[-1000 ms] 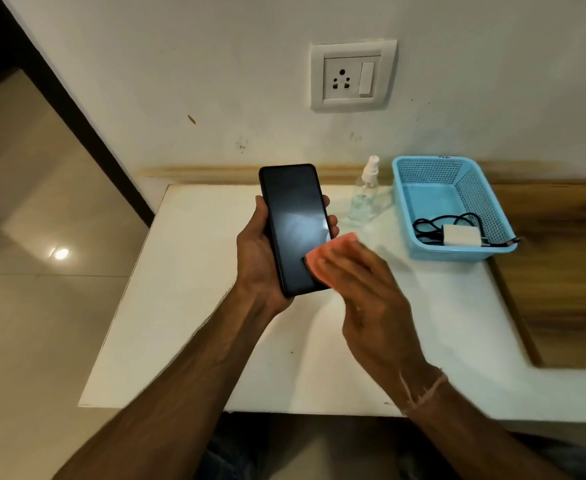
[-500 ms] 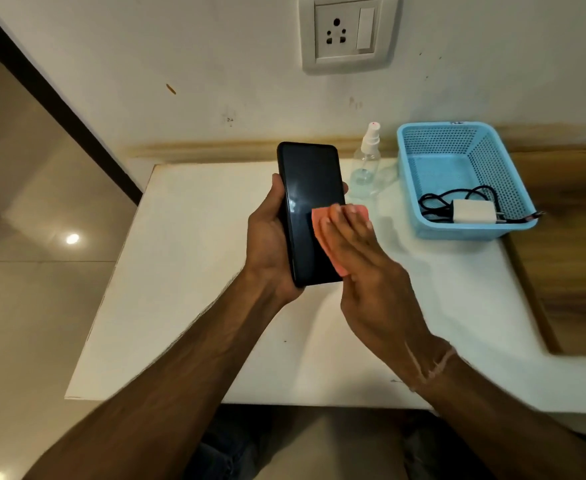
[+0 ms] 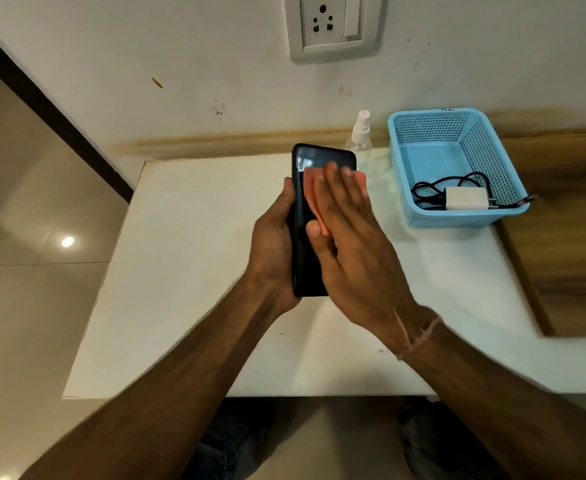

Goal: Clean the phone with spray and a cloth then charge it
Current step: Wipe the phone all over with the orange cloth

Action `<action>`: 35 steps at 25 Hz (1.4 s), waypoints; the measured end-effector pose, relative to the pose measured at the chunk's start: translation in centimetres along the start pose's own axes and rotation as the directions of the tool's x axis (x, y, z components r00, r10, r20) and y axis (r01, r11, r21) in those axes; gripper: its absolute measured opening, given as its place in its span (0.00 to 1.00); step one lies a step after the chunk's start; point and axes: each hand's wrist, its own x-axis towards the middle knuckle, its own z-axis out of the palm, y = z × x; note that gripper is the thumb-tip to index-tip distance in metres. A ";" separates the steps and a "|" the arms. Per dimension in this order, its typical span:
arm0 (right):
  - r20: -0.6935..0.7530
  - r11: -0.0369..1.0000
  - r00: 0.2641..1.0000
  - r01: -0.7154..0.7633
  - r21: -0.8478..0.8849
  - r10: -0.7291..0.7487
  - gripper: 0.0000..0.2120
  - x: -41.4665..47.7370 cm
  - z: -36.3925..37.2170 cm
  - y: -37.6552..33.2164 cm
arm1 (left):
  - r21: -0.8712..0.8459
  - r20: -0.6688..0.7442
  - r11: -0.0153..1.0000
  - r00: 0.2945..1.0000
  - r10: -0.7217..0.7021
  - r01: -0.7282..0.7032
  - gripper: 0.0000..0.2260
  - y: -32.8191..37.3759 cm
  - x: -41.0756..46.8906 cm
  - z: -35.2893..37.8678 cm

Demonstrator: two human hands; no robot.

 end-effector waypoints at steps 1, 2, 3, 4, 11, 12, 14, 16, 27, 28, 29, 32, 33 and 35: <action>0.003 0.999 0.999 -0.034 0.000 0.034 0.25 0.3 0.1 -0.1 | 0.016 -0.008 1.000 1.000 0.000 0.001 0.25 -0.2 -0.1 0.2; 0.015 0.999 0.999 -0.041 0.006 0.041 0.25 0.1 0.3 -0.5 | 0.025 -0.011 1.000 1.000 -0.005 0.006 0.26 0.0 -0.3 0.3; 0.035 1.000 0.999 -0.014 0.016 0.013 0.25 -0.5 0.6 -0.9 | 0.027 -0.008 0.999 1.000 -0.019 0.019 0.28 0.4 -0.4 0.2; 0.063 0.999 0.997 0.042 0.019 -0.043 0.25 -1.5 1.0 -1.5 | 0.015 -0.001 0.999 0.999 -0.039 0.039 0.30 1.0 -0.5 0.1; 0.137 0.962 0.953 0.272 0.012 -0.271 0.22 -5.2 0.9 -0.4 | -0.123 -0.068 0.992 0.997 -0.026 0.017 0.33 2.6 -0.6 -0.6; 0.125 0.978 0.970 0.207 0.015 -0.207 0.22 -4.5 0.8 -0.1 | -0.079 -0.092 0.997 0.995 -0.028 0.021 0.32 2.1 -0.6 -0.4; 0.075 0.998 0.997 0.027 0.055 -0.031 0.22 -2.6 0.6 0.4 | 0.009 -0.129 0.999 0.991 -0.042 0.044 0.30 0.9 -0.8 0.1; -0.037 0.986 0.994 -0.101 0.129 0.106 0.21 -0.4 0.3 0.9 | 0.056 -0.141 0.995 0.988 -0.068 0.076 0.26 -0.3 -1.2 0.9; -0.146 0.953 0.952 0.284 0.101 -0.268 0.12 -2.4 -0.2 0.9 | -0.002 -0.096 0.997 0.992 -0.081 0.081 0.32 1.3 -1.1 0.0; -0.200 0.967 0.955 0.241 0.084 -0.221 0.13 -1.4 -0.6 1.3 | 0.025 -0.093 0.996 0.992 -0.085 0.088 0.30 0.7 -1.3 0.2; -0.255 0.982 0.955 0.173 0.074 -0.149 0.15 -0.2 -1.1 1.8 | 0.055 -0.096 0.994 0.992 -0.085 0.091 0.27 -0.1 -1.4 0.5; -0.317 0.997 0.948 0.022 0.074 0.003 0.16 2.5 -1.8 2.4 | 0.134 -0.121 0.987 0.990 -0.067 0.083 0.24 -1.9 -1.6 1.0; -0.310 0.996 0.951 0.023 0.091 0.006 0.16 2.5 -1.6 2.3 | 0.128 -0.114 0.989 0.992 -0.061 0.075 0.24 -2.0 -1.7 0.9; -0.273 0.984 0.960 0.096 0.148 -0.053 0.15 1.5 -1.0 1.4 | 0.052 -0.073 0.997 0.995 -0.061 0.065 0.23 -1.3 -1.8 0.6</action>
